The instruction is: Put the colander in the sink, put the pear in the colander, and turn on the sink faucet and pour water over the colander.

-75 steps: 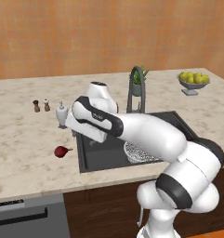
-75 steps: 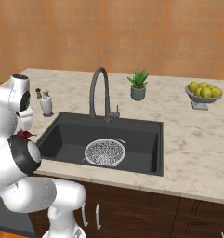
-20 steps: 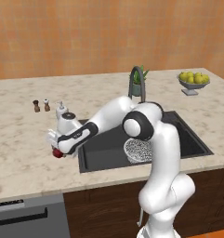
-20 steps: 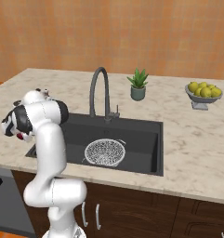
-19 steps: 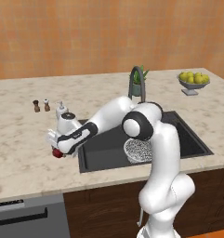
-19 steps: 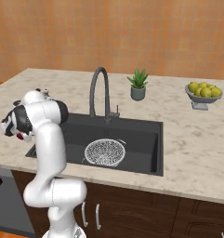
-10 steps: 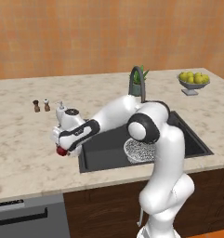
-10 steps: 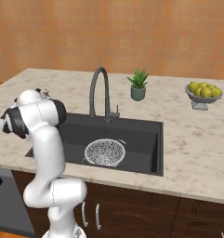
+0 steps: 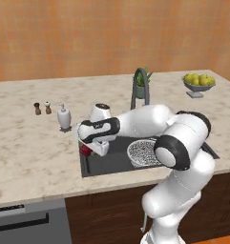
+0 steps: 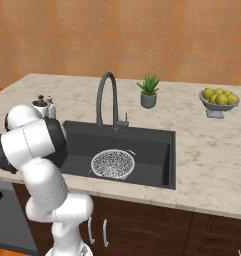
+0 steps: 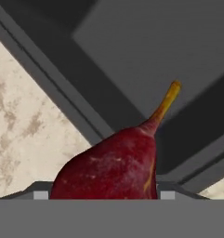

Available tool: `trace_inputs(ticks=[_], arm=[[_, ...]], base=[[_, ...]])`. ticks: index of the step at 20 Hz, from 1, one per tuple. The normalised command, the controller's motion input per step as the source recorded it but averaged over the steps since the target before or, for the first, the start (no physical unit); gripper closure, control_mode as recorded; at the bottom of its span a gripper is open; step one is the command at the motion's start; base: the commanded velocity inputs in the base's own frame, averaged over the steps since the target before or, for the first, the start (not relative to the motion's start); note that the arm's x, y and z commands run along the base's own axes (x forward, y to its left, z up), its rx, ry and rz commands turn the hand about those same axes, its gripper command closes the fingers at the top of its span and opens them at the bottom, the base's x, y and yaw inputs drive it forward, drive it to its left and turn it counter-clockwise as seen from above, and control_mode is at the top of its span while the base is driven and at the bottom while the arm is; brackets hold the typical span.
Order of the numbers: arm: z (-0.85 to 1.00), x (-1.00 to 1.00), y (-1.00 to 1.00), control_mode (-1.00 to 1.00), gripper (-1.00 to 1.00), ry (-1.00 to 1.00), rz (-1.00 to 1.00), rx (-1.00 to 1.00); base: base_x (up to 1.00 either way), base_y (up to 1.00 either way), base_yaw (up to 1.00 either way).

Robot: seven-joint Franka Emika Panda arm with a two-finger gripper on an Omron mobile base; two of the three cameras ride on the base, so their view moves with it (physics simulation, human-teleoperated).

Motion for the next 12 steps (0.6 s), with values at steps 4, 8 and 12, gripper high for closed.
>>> trace_inputs(ticks=[4, 8, 12], arm=[[0.71, -0.39, -0.87, -1.0, 1.0, -0.02, 0.11, 0.0], [0.71, -0.34, -0.79, -1.0, 1.0, -0.14, 0.18, 0.0], [0.83, -0.23, -0.93, -1.0, 1.0, -0.21, 0.15, 0.01]], base=[[0.0, 0.0, 0.0], [0.0, 0.0, 0.0], [0.0, 0.0, 0.0]])
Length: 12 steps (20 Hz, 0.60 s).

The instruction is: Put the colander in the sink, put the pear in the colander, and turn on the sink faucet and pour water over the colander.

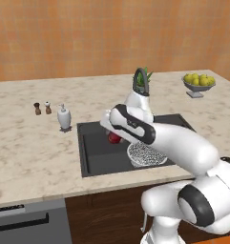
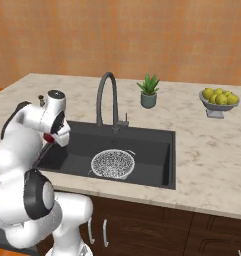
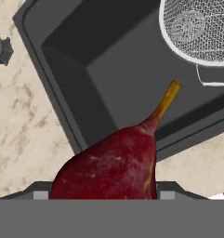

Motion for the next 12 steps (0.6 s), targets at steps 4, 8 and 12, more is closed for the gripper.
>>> trace_inputs(ticks=[4, 8, 12], arm=[[0.44, -0.24, -0.99, -1.0, 1.0, -0.24, 0.18, 0.03], [0.32, -0.22, -0.9, -1.0, 1.0, -0.22, 0.2, 0.0], [0.18, -0.08, -0.92, -1.0, 1.0, -0.16, 0.18, 0.02]], base=[[0.0, 0.0, 0.0], [0.0, 0.0, 0.0], [0.0, 0.0, 0.0]])
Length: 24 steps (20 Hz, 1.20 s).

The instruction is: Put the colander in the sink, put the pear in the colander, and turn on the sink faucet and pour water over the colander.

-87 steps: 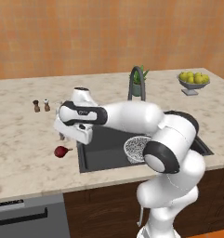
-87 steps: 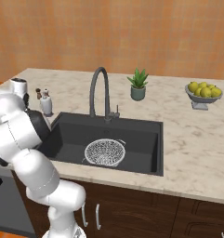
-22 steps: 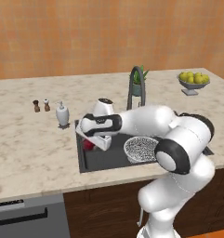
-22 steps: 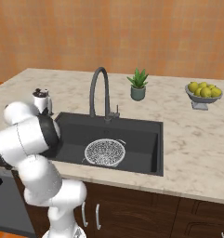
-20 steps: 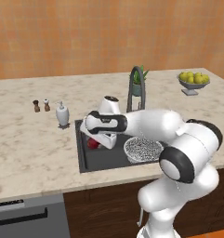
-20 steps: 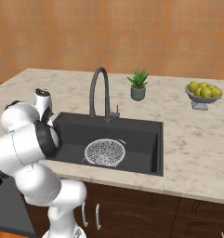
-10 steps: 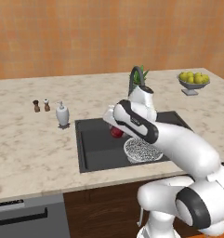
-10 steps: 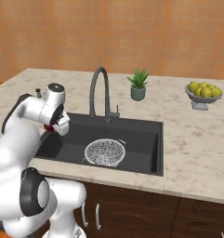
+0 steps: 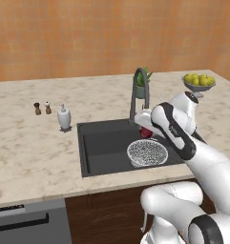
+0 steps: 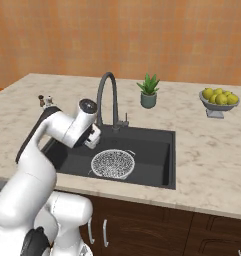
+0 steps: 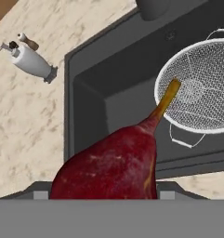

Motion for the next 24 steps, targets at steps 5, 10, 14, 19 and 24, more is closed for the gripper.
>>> trace_inputs(ticks=[5, 10, 14, 19, 24], arm=[[0.01, 0.0, -0.87, -1.0, 1.0, -0.11, 0.24, 0.1], [0.0, 0.17, -0.87, -1.0, 1.0, -0.02, 0.29, 0.1], [-0.08, 0.49, -0.76, -1.0, 1.0, 0.0, 0.35, 0.1], [-0.19, 0.54, -0.54, -1.0, 1.0, -0.03, 0.3, 0.06], [-0.37, 0.41, -0.1, -1.0, 1.0, -0.11, 0.2, 0.0]], base=[[0.0, 0.0, 0.0], [0.0, 0.0, 0.0], [0.0, 0.0, 0.0], [0.0, 0.0, 0.0], [0.0, 0.0, 0.0]])
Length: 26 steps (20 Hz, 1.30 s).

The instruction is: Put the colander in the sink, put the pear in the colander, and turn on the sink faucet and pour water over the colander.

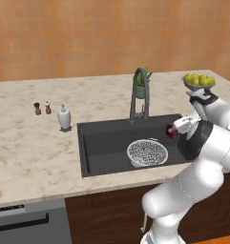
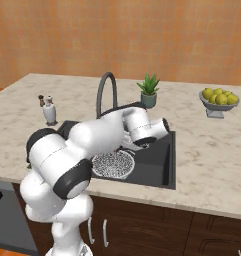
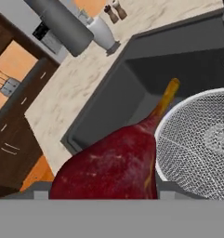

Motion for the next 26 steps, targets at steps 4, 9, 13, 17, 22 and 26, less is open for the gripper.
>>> trace_inputs(ticks=[4, 9, 13, 17, 22, 26], arm=[[-0.62, 0.33, 0.03, -1.0, 1.0, -0.1, 0.09, -0.03], [-0.44, 0.12, 0.14, -1.0, 1.0, -0.19, 0.0, 0.0], [-0.32, 0.14, 0.26, -1.0, 1.0, -0.08, 0.0, 0.0], [-0.25, 0.19, 0.22, -1.0, 1.0, 0.0, 0.0, -0.01], [-0.4, 0.19, 0.22, -1.0, 1.0, 0.0, 0.0, -0.02], [-0.46, 0.23, 0.26, -1.0, 1.0, 0.0, 0.0, -0.03]], base=[[0.0, 0.0, 0.0], [0.0, 0.0, 0.0], [0.0, 0.0, 0.0], [0.0, 0.0, 0.0], [0.0, 0.0, 0.0], [0.0, 0.0, 0.0]])
